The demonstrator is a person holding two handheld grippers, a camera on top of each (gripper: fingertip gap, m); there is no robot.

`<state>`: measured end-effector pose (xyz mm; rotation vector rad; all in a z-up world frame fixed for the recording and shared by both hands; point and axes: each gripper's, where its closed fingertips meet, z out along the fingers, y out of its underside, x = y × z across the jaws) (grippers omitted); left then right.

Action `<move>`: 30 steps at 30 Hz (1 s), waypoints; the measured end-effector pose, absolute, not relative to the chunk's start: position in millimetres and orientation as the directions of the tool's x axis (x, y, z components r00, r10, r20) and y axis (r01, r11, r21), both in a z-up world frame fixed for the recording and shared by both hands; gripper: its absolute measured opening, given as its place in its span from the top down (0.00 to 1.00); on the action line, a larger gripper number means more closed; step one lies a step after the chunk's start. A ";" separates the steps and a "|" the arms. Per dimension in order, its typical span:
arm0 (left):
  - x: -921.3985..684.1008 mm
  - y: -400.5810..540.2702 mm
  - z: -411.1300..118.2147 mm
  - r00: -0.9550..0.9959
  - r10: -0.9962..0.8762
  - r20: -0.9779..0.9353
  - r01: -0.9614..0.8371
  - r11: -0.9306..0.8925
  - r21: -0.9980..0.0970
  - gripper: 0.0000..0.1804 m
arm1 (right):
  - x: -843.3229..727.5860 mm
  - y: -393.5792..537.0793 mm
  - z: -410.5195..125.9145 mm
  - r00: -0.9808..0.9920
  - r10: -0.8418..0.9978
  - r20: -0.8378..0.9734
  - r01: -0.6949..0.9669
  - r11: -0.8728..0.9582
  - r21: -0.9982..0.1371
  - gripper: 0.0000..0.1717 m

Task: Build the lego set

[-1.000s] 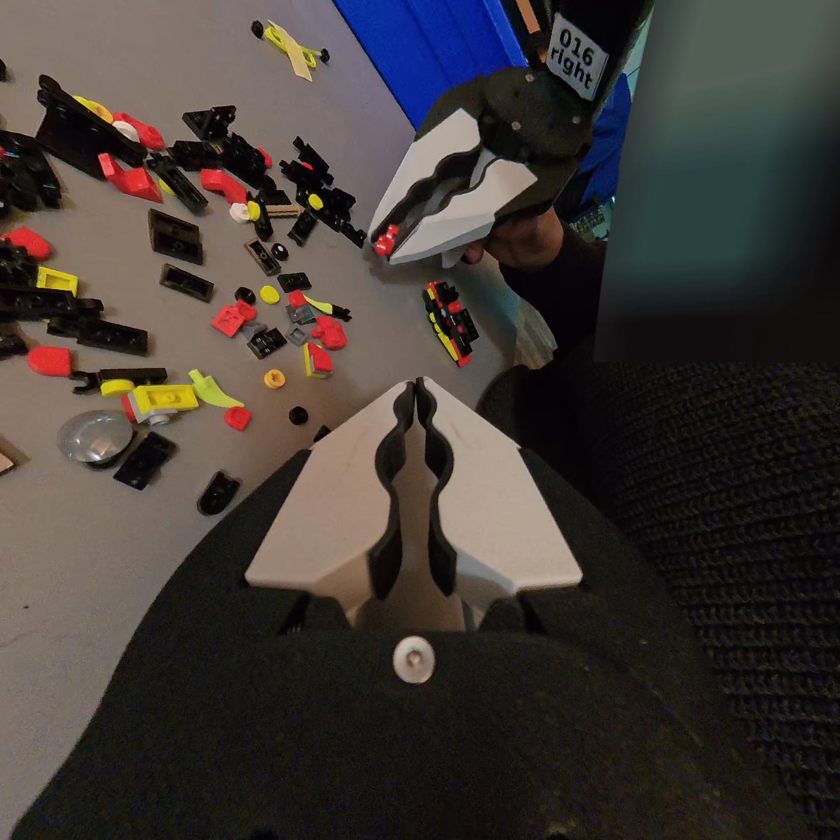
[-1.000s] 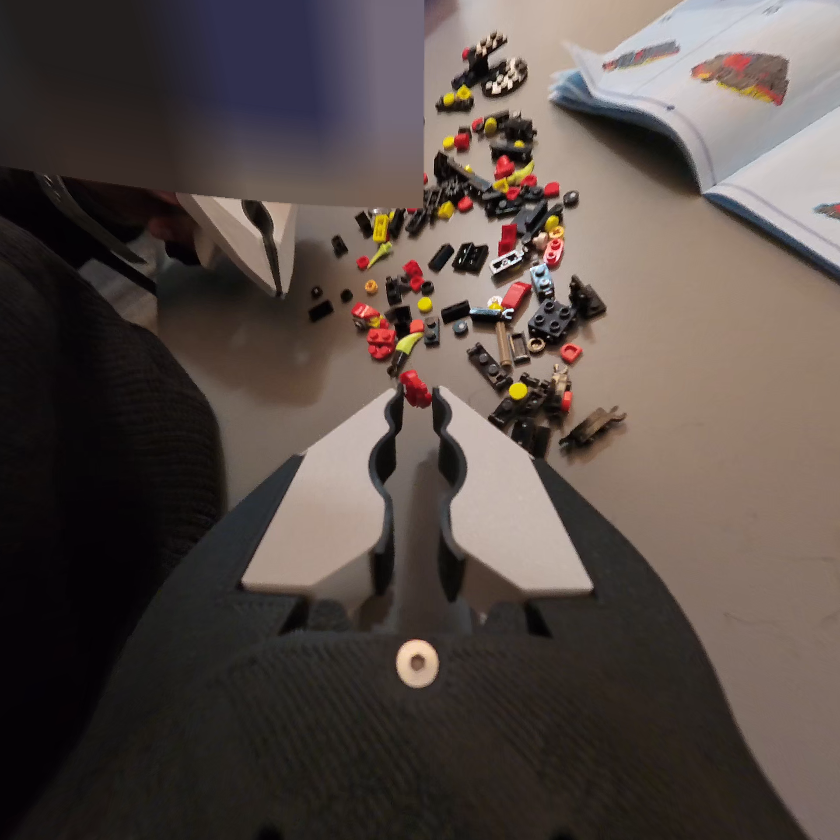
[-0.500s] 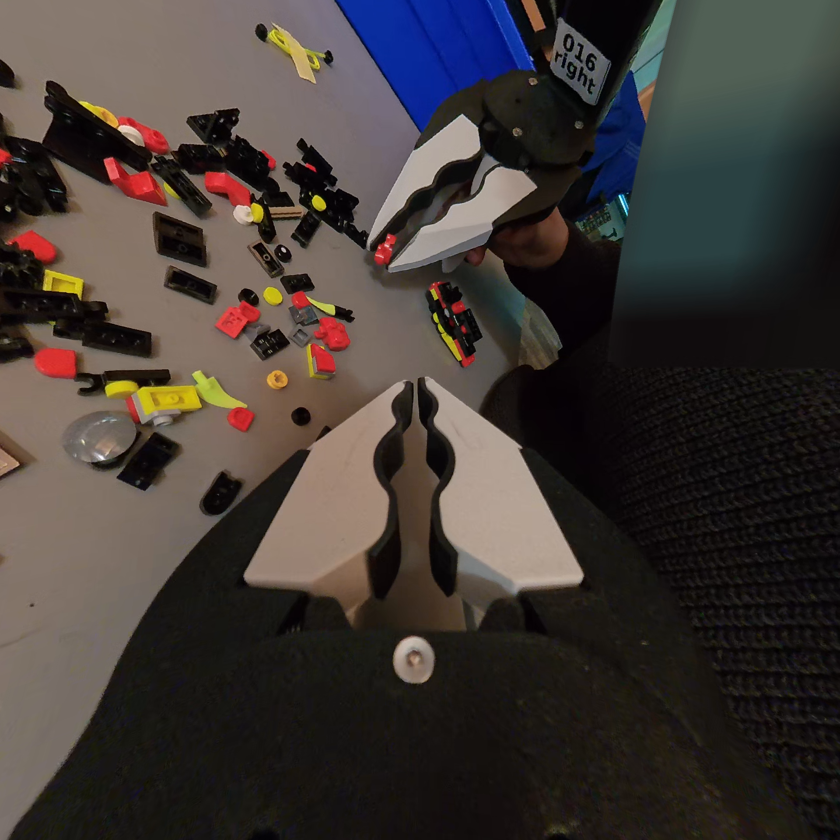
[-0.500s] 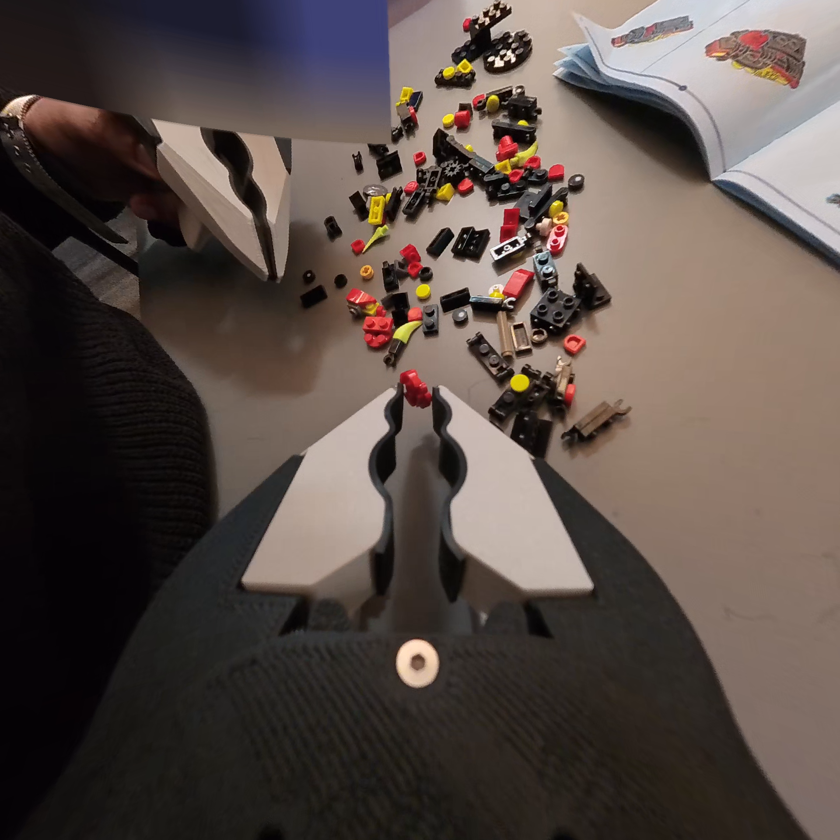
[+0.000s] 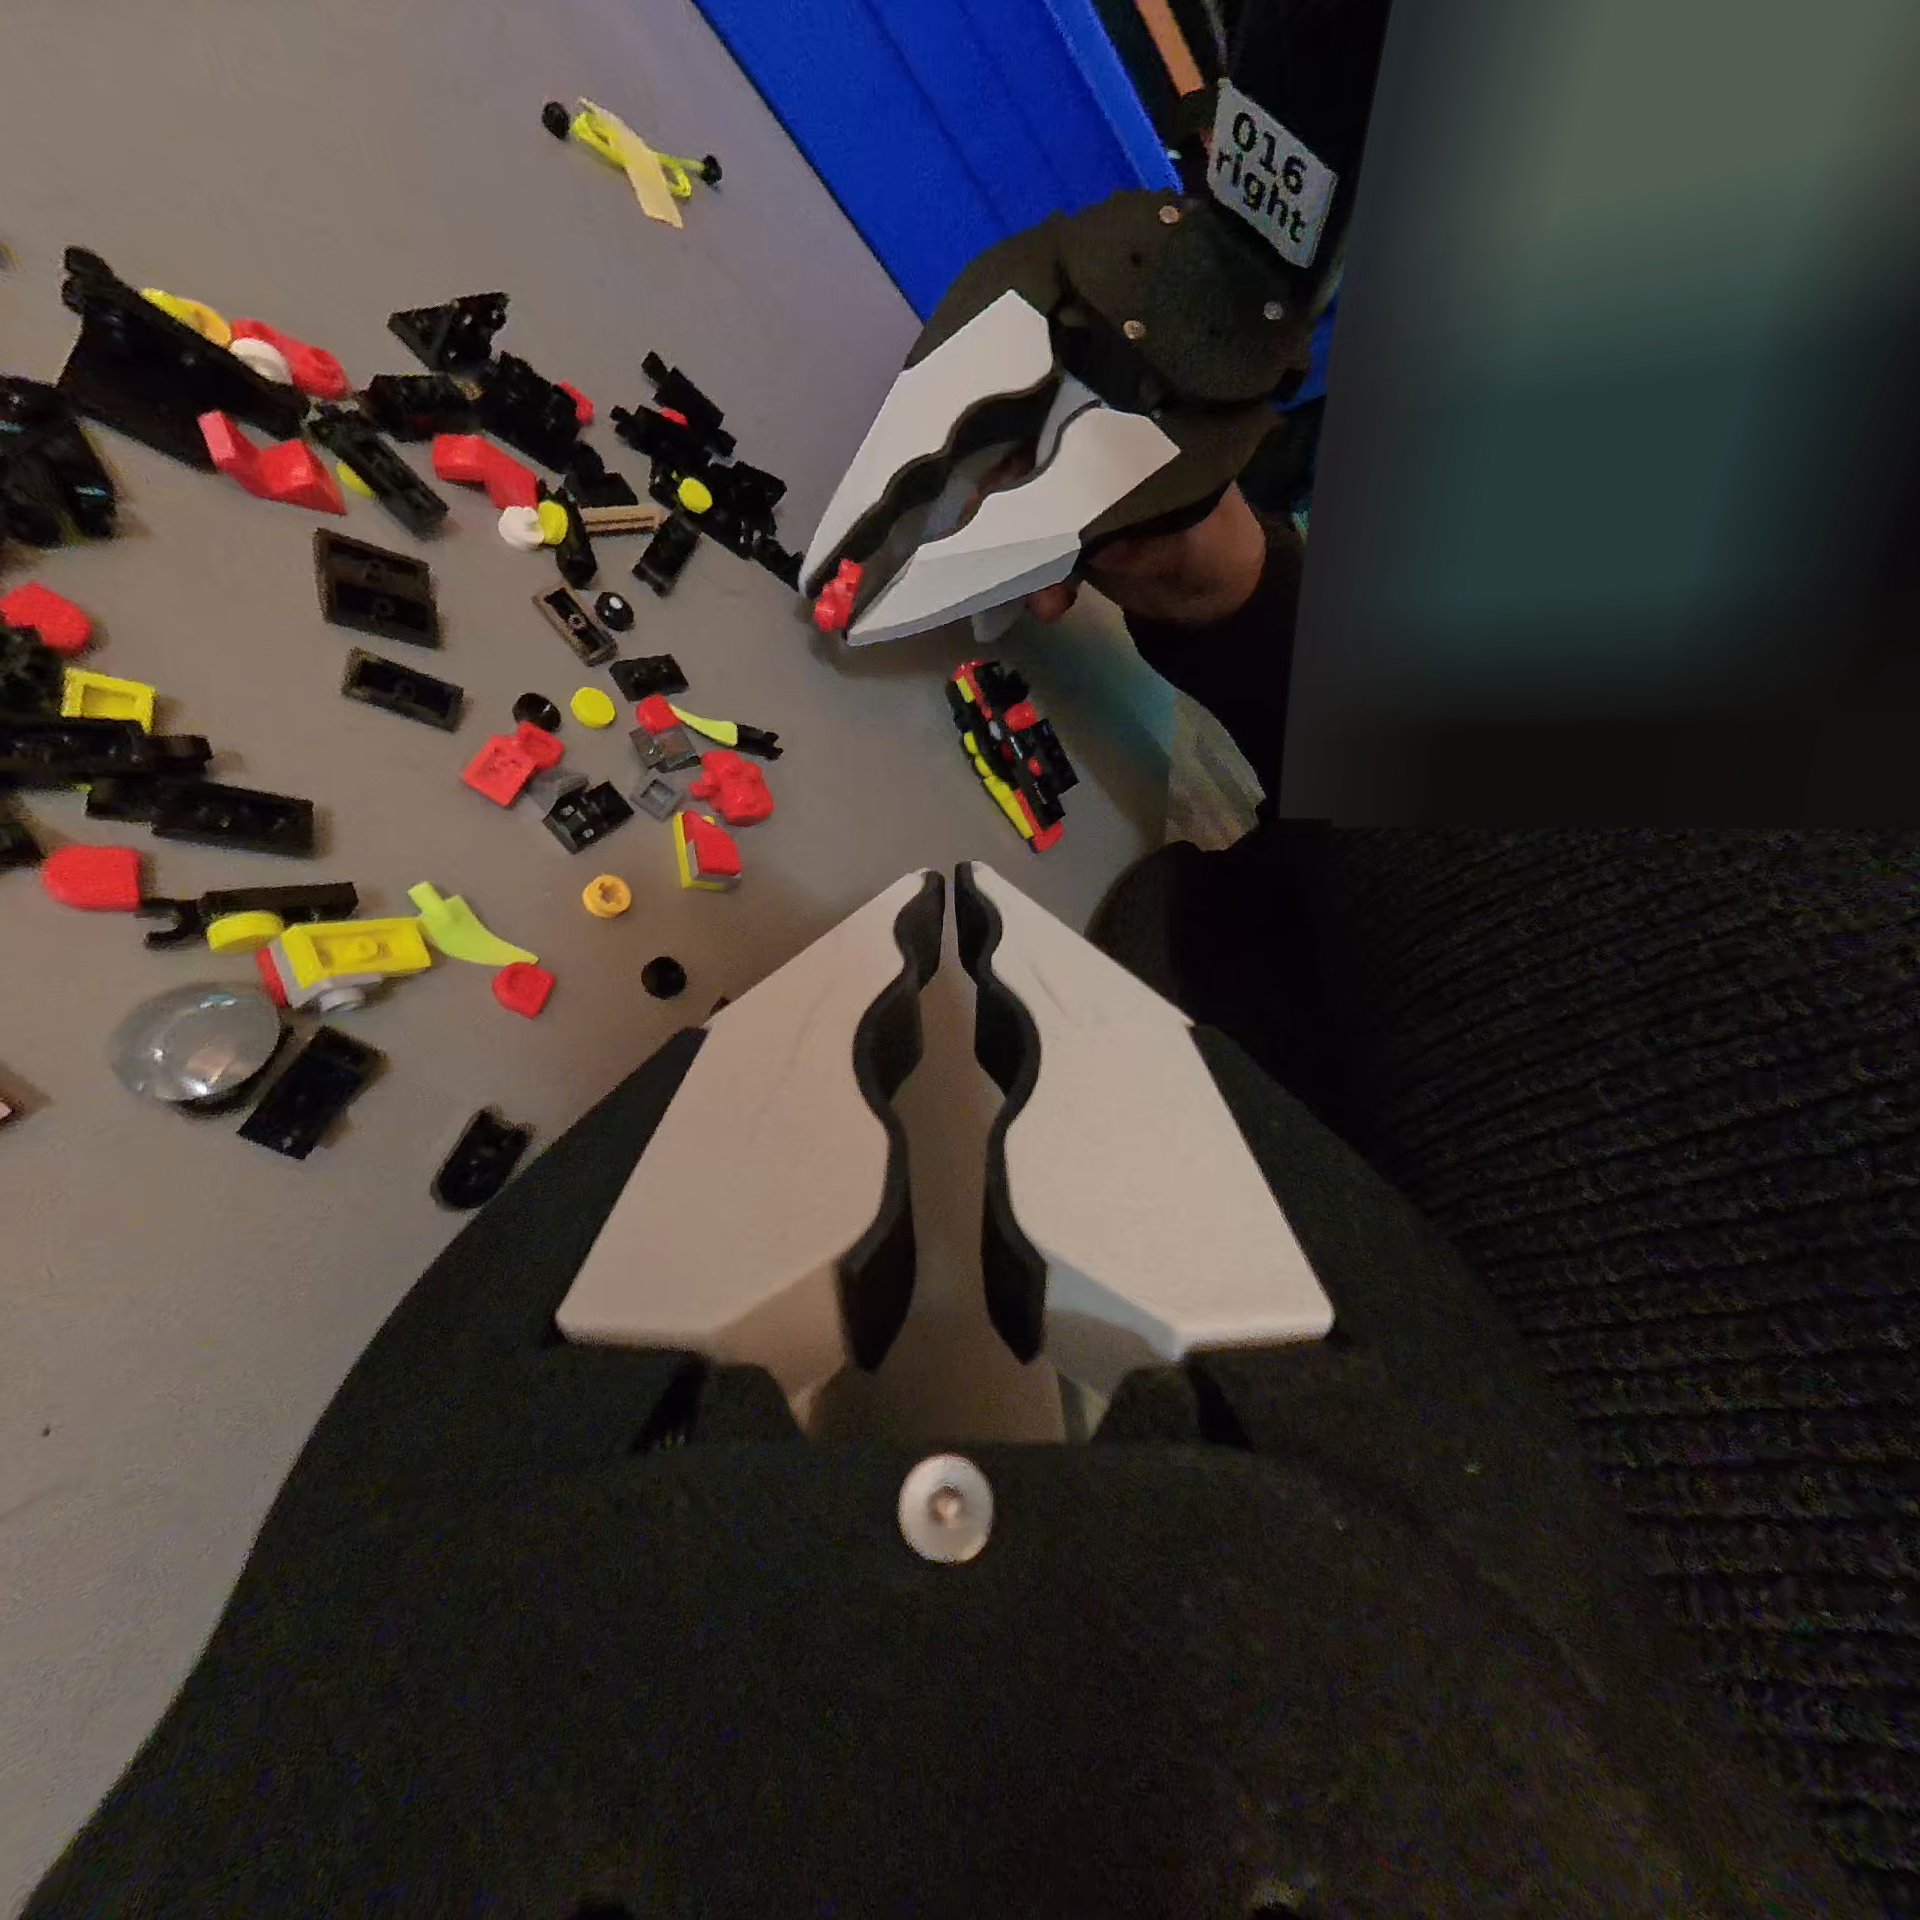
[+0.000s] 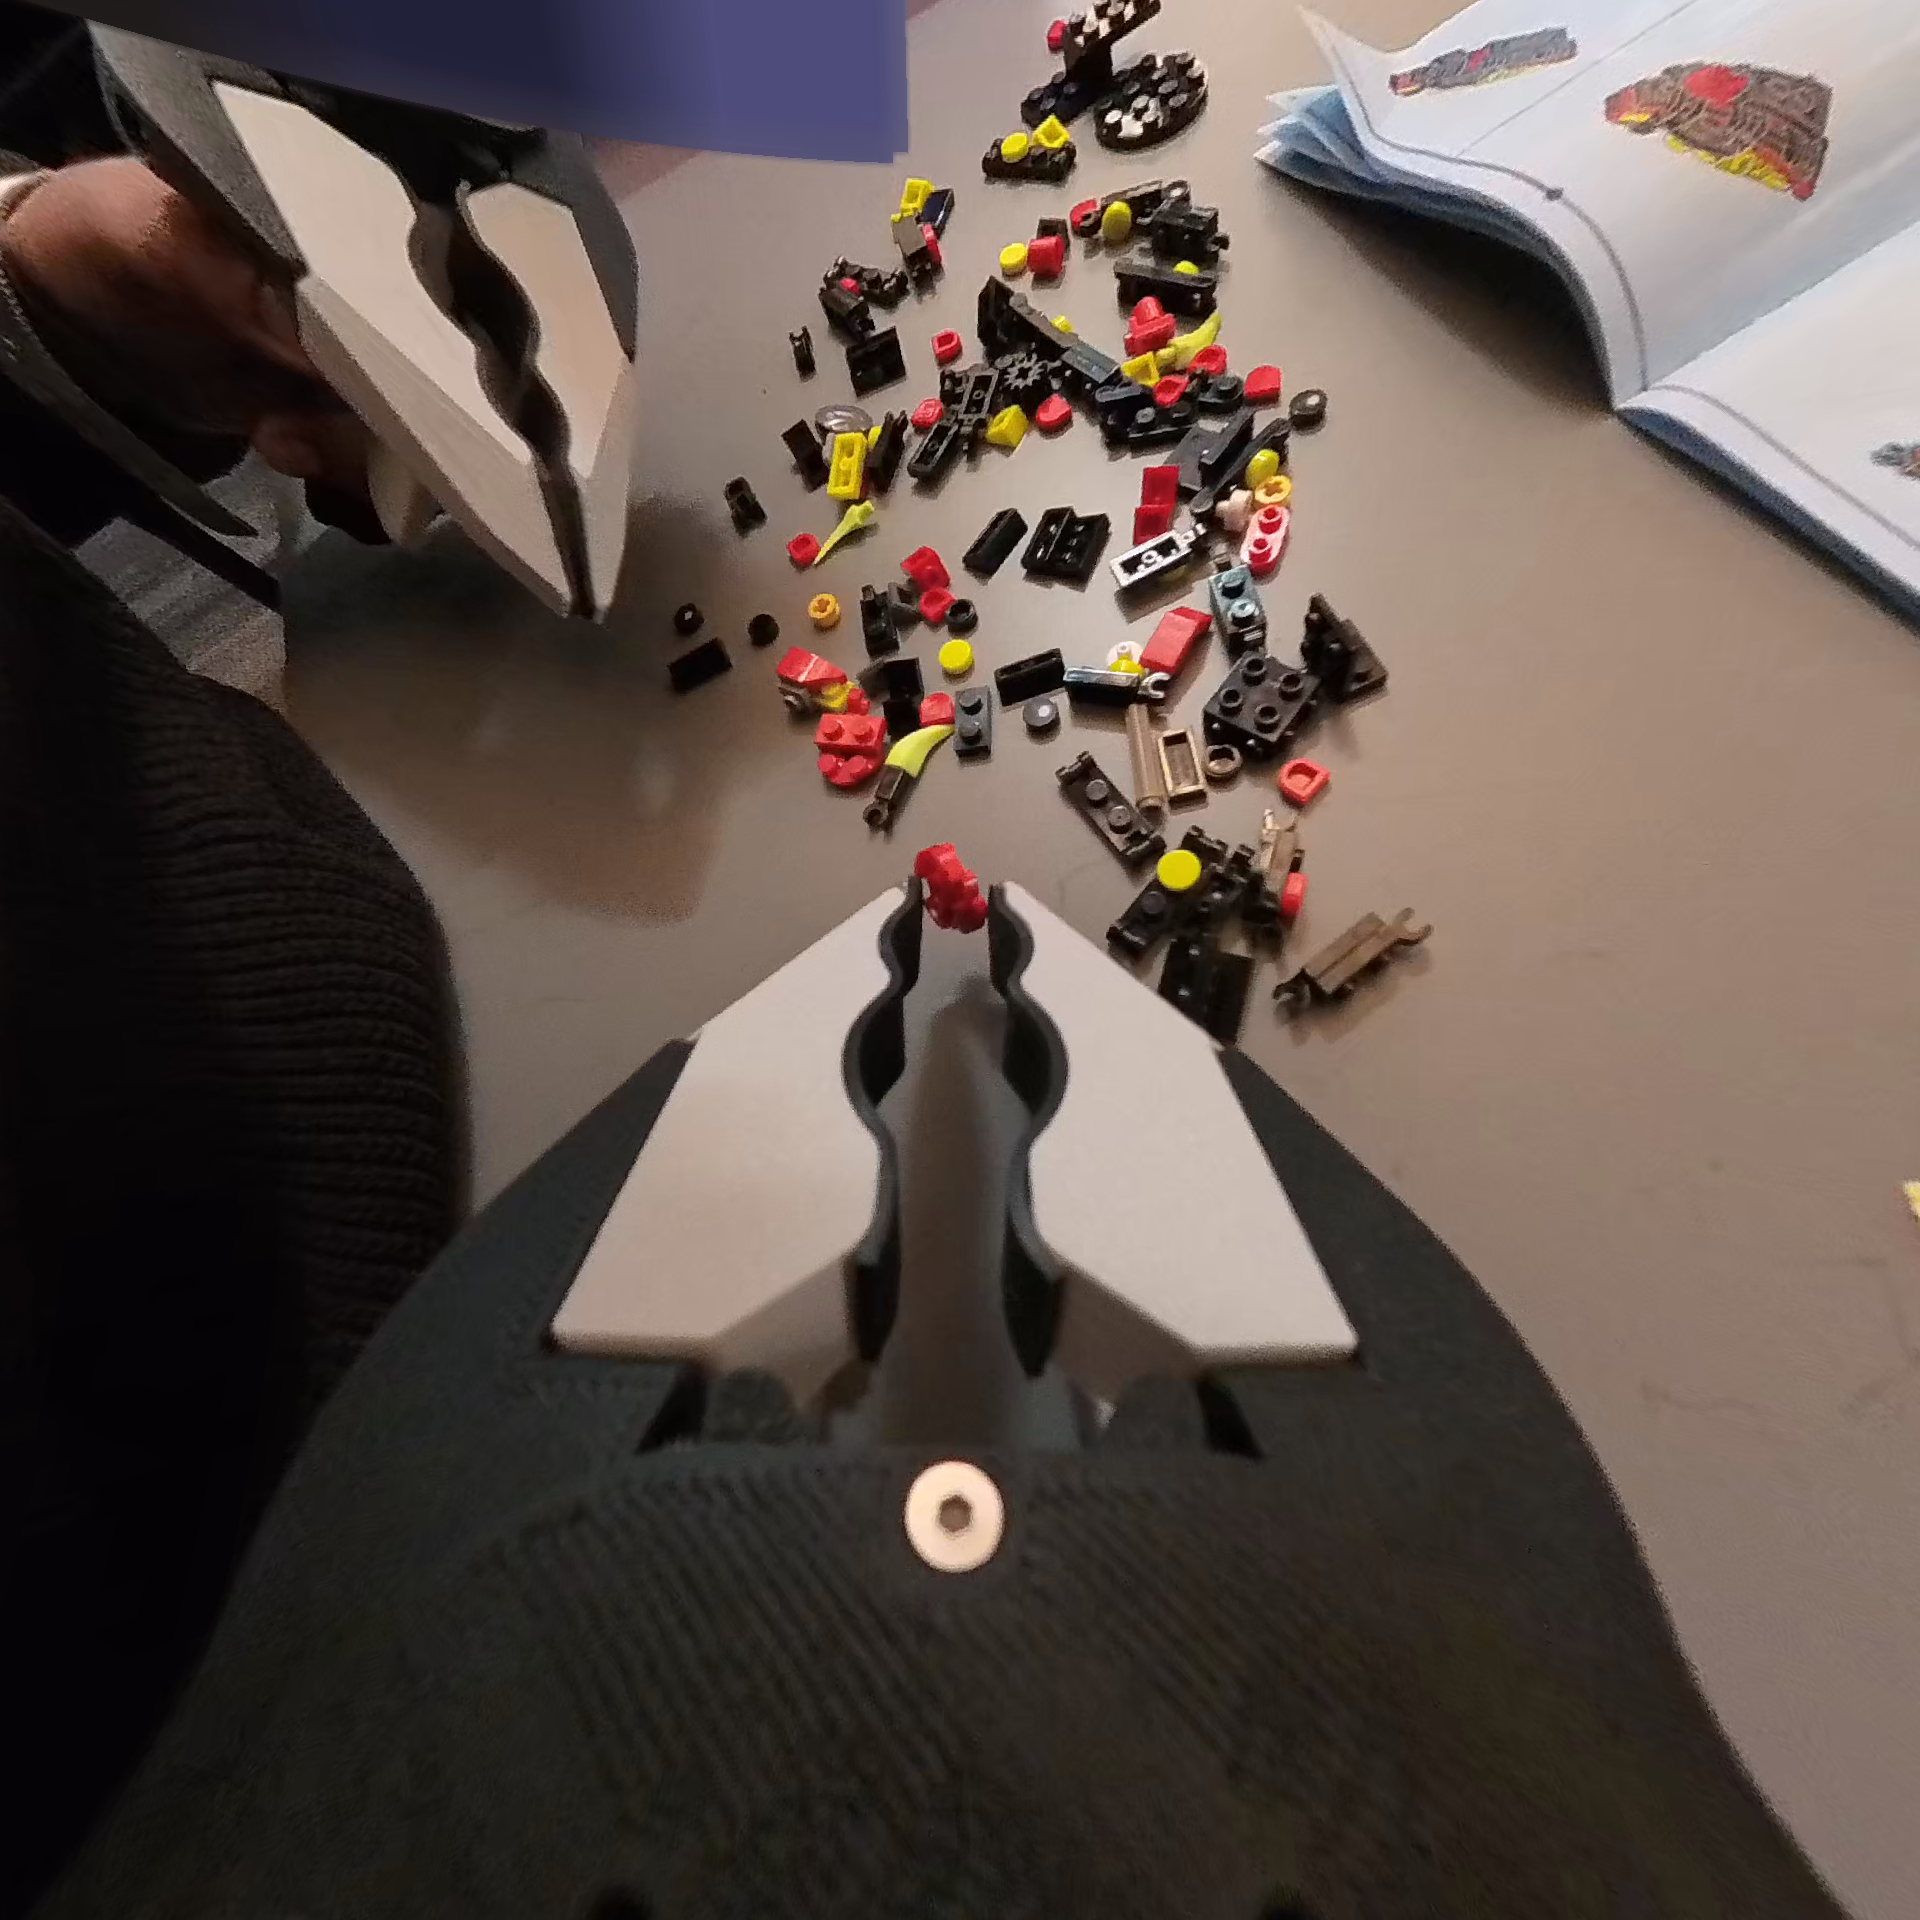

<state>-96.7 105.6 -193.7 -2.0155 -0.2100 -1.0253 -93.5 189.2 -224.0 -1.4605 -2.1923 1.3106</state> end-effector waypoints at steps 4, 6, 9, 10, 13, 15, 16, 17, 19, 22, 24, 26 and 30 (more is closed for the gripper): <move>-92.1 104.8 -191.6 0.660 -0.233 0.714 0.455 -0.632 -0.628 0.99 | -98.1 197.3 -216.9 -0.466 0.848 -0.253 0.615 0.105 -0.781 0.93; -90.7 104.4 -190.8 0.665 -0.240 0.707 0.446 -0.632 -0.634 0.99 | -99.8 201.9 -212.1 -0.453 0.860 -0.234 0.597 0.098 -0.796 0.94; -89.3 103.9 -190.1 0.671 -0.246 0.699 0.436 -0.631 -0.641 1.00 | -100.0 206.2 -208.0 -0.438 0.870 -0.228 0.586 0.084 -0.806 0.94; -88.9 103.8 -190.0 0.672 -0.247 0.698 0.434 -0.632 -0.642 1.00 | -99.6 206.7 -207.4 -0.436 0.870 -0.230 0.586 0.081 -0.806 0.94; -88.2 104.0 -189.8 0.676 -0.250 0.693 0.427 -0.634 -0.645 1.00 | -98.7 208.7 -204.6 -0.431 0.875 -0.221 0.577 0.079 -0.813 0.95; -87.6 104.6 -189.2 0.677 -0.254 0.691 0.423 -0.634 -0.648 1.00 | -98.0 210.2 -202.3 -0.428 0.878 -0.216 0.570 0.077 -0.818 0.95; -87.3 104.9 -189.1 0.677 -0.256 0.690 0.421 -0.634 -0.648 1.00 | -97.4 211.0 -201.2 -0.425 0.879 -0.214 0.567 0.074 -0.821 0.95; -87.0 105.3 -188.7 0.678 -0.257 0.689 0.419 -0.635 -0.649 1.00 | -96.9 211.9 -200.0 -0.422 0.881 -0.213 0.563 0.071 -0.823 0.95; -86.7 106.3 -188.0 0.679 -0.261 0.686 0.416 -0.634 -0.652 1.00 | -95.7 213.7 -197.9 -0.416 0.884 -0.214 0.557 0.062 -0.828 0.95; -86.3 108.5 -186.8 0.680 -0.267 0.683 0.411 -0.632 -0.657 1.00 | -93.8 217.2 -195.8 -0.403 0.889 -0.217 0.552 0.046 -0.833 0.96; -85.9 110.1 -186.6 0.680 -0.270 0.681 0.408 -0.633 -0.658 1.00 | -92.4 219.6 -195.5 -0.393 0.893 -0.219 0.552 0.039 -0.833 0.96; -85.9 111.8 -187.0 0.682 -0.271 0.679 0.404 -0.634 -0.659 1.00 | -91.4 222.3 -195.0 -0.383 0.898 -0.216 0.550 0.033 -0.835 0.96; -85.6 114.8 -191.0 0.678 -0.261 0.687 0.404 -0.648 -0.645 0.98 | -89.2 225.8 -198.2 -0.369 0.902 -0.225 0.563 0.025 -0.826 0.96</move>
